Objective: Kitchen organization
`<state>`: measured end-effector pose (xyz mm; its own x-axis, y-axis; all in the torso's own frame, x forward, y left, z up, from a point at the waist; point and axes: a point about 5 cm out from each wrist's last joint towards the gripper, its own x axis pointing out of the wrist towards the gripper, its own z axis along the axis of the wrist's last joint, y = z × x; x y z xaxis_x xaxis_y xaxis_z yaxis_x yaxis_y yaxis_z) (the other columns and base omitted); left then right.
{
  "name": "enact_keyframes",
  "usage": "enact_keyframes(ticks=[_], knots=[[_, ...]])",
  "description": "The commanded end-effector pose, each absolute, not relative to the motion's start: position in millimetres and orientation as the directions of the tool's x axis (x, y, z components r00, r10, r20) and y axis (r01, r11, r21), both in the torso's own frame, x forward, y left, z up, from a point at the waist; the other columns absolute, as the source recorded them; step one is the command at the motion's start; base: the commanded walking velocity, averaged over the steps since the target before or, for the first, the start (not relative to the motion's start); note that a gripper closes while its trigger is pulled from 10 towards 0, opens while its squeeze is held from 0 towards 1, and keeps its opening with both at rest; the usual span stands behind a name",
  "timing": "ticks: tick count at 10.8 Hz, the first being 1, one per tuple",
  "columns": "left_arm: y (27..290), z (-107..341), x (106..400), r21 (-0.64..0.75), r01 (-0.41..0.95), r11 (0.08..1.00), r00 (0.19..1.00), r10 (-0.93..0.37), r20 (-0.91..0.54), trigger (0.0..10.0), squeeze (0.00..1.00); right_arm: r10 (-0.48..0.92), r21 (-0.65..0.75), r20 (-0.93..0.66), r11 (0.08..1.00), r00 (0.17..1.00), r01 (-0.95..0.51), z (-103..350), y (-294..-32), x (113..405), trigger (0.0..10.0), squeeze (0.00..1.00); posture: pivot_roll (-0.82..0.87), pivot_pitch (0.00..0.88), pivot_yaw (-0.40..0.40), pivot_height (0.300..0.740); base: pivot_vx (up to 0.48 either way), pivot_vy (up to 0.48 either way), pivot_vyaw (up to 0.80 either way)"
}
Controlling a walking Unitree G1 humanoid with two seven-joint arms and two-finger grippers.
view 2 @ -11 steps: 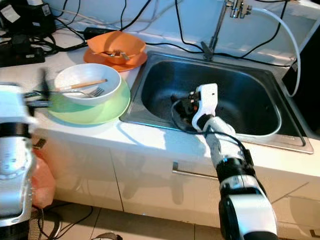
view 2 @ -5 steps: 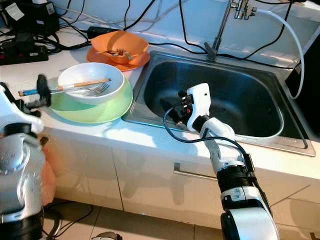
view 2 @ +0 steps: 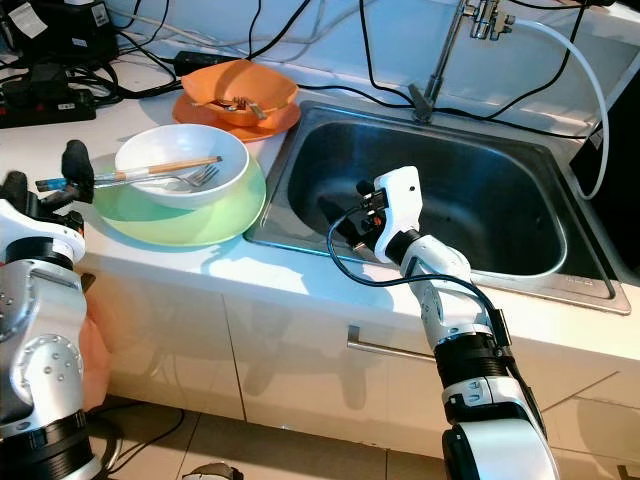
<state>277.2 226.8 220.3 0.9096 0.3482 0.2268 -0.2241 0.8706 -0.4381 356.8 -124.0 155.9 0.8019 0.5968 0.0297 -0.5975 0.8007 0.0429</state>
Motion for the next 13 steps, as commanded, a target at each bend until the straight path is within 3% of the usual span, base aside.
enact_keyframes(ticks=[1,4,6,7,8,9,10,11,12,13], knots=[[223.0,225.9,277.5,-0.483,-0.198,0.853,0.913,0.34,0.226,10.0,0.0,0.595,0.027,0.014,0.803,0.804,-0.595,154.7,-126.8,354.8,10.0,0.0,0.19,0.042,-0.106,0.74,0.0,0.0,0.0],[215.9,218.8,280.2,-0.605,-0.141,0.784,0.94,0.299,0.168,10.0,0.0,0.597,0.026,0.018,0.802,0.802,-0.597,155.9,-127.4,353.3,10.0,0.0,0.19,0.043,-0.103,0.74,0.0,0.0,0.0],[205.4,220.4,282.9,-0.691,-0.052,0.721,0.96,0.228,0.166,0.2,0.0,0.651,0.044,0.022,0.758,0.759,-0.651,157.0,-123.5,347.1,10.0,0.0,0.19,0.043,-0.099,0.74,0.0,0.0,0.0],[203.5,221.4,283.1,-0.708,-0.037,0.705,0.961,0.219,0.169,0.0,0.0,0.734,0.072,0.028,0.675,0.678,-0.734,159.8,-119.0,337.5,10.0,0.0,0.19,0.043,-0.099,0.74,0.0,0.0,0.0],[201.3,224.8,283.2,-0.712,-0.014,0.702,0.962,0.204,0.182,2.8,0.0,0.842,0.11,0.02,0.534,0.539,-0.839,160.6,-118.4,319.7,10.0,0.0,0.19,0.043,-0.099,0.74,0.0,0.0,0.0],[201.7,225.1,283.3,-0.714,-0.015,0.7,0.963,0.203,0.179,10.0,0.0,0.865,0.129,0.012,0.496,0.501,-0.859,159.8,-121.2,314.6,10.0,0.0,0.18,0.046,-0.096,0.74,0.0,0.0,0.0],[203.9,225.1,282.8,-0.72,-0.023,0.693,0.961,0.214,0.174,10.0,0.0,0.894,0.152,0.002,0.444,0.449,-0.883,159.9,-124.0,307.5,10.0,0.0,0.18,0.046,-0.095,0.74,0.0,0.0,0.0],[205.4,225.8,282.3,-0.724,-0.028,0.689,0.958,0.225,0.177,9.1,0.0,0.901,0.156,-0.002,0.428,0.433,-0.89,160.2,-124.0,304.6,10.0,0.0,0.18,0.046,-0.095,0.74,0.0,0.0,0.0],[207.7,227.4,282.0,-0.73,-0.035,0.683,0.953,0.244,0.182,0.4,0.0,0.9,0.156,-0.005,0.431,0.435,-0.889,159.7,-123.5,304.0,10.0,0.0,0.18,0.047,-0.096,0.74,0.0,0.0,0.0],[209.1,228.4,281.8,-0.734,-0.036,0.678,0.95,0.251,0.185,0.4,0.0,0.902,0.163,-0.01,0.427,0.431,-0.889,160.1,-123.5,302.5,10.0,0.0,0.18,0.047,-0.096,0.74,0.0,0.0,0.0]])
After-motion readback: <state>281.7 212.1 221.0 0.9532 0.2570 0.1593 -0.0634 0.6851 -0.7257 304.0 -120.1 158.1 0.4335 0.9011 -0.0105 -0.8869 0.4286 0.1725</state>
